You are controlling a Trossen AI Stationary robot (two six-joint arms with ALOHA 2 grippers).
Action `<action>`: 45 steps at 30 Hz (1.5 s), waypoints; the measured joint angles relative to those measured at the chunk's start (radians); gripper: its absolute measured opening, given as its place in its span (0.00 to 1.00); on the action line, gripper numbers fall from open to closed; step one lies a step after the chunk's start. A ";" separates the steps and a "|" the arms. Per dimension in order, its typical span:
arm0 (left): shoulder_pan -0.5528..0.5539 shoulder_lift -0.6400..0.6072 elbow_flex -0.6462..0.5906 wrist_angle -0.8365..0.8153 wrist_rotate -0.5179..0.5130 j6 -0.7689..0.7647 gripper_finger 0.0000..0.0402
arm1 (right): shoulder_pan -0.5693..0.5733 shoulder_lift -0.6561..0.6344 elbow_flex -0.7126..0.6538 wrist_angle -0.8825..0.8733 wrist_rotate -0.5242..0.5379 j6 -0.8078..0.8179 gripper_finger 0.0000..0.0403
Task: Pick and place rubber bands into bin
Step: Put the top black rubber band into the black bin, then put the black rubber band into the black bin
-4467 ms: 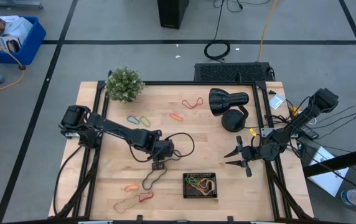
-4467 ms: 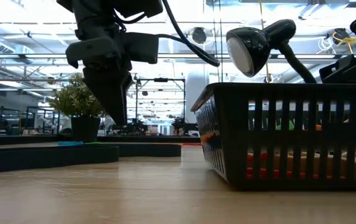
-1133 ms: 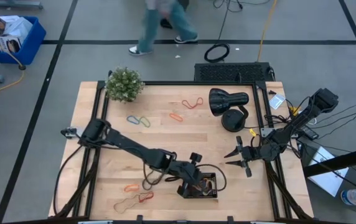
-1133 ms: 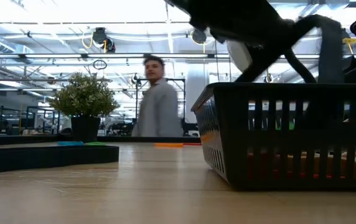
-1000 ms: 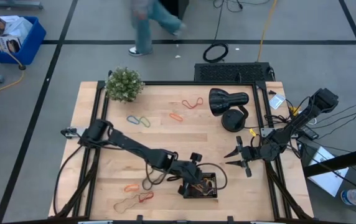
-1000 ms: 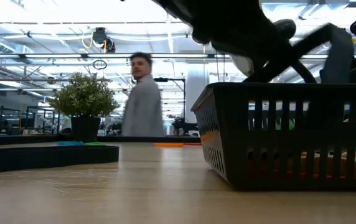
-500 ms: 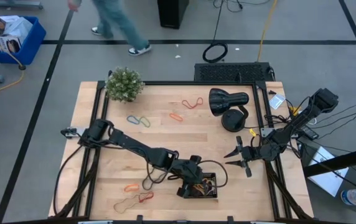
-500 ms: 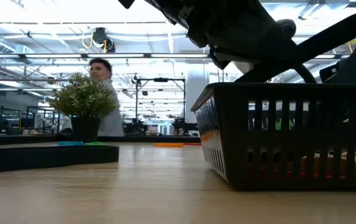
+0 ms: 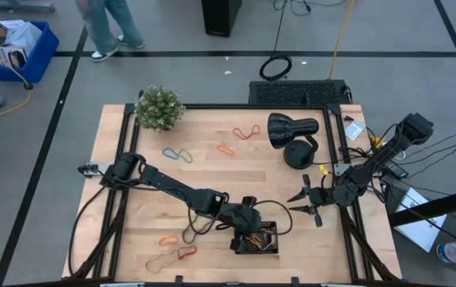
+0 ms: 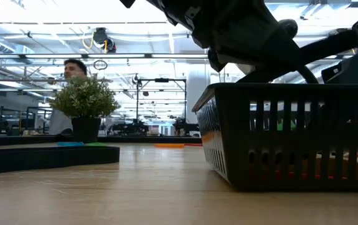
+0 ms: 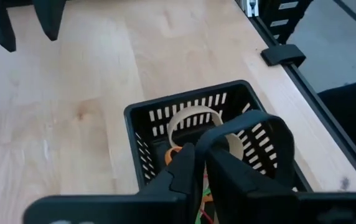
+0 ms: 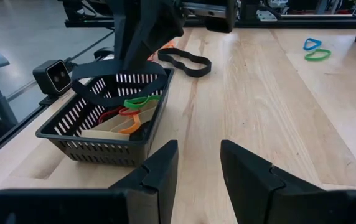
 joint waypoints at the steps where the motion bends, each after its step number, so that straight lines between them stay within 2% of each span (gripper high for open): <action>1: 0.000 0.000 0.000 -0.001 0.000 0.007 0.14 | 0.000 0.000 0.000 0.000 0.000 0.000 0.29; 8: -0.002 0.000 0.000 0.002 0.000 0.021 0.23 | 0.000 0.000 0.000 0.000 0.000 0.000 0.29; 12: -0.002 0.000 0.000 0.000 0.005 0.007 0.35 | 0.000 0.000 0.000 0.000 0.000 0.000 0.29; 16: -0.002 0.000 0.000 0.000 0.058 0.004 0.48 | 0.000 0.000 0.000 0.000 0.000 0.000 0.29; 20: -0.002 -0.029 0.000 -0.033 0.066 0.000 0.57 | 0.000 0.000 0.000 0.000 0.000 0.000 0.29; 24: -0.002 -0.107 0.000 -0.142 0.035 0.001 0.61 | 0.000 0.000 0.000 0.000 0.000 0.000 0.29; 28: -0.002 -0.213 0.000 -0.320 -0.006 -0.004 0.62 | 0.000 0.000 0.000 0.006 0.000 0.000 0.29; 35: -0.001 -0.394 0.001 -0.752 -0.033 -0.160 0.62 | 0.000 0.000 0.000 0.009 0.000 0.000 0.29; 40: -0.003 -0.429 0.000 -0.980 -0.037 -0.256 0.62 | 0.000 0.000 0.000 0.015 0.000 0.000 0.29; 45: -0.003 -0.418 -0.030 -1.012 -0.087 -0.285 0.61 | 0.000 0.000 0.000 0.015 0.000 -0.001 0.29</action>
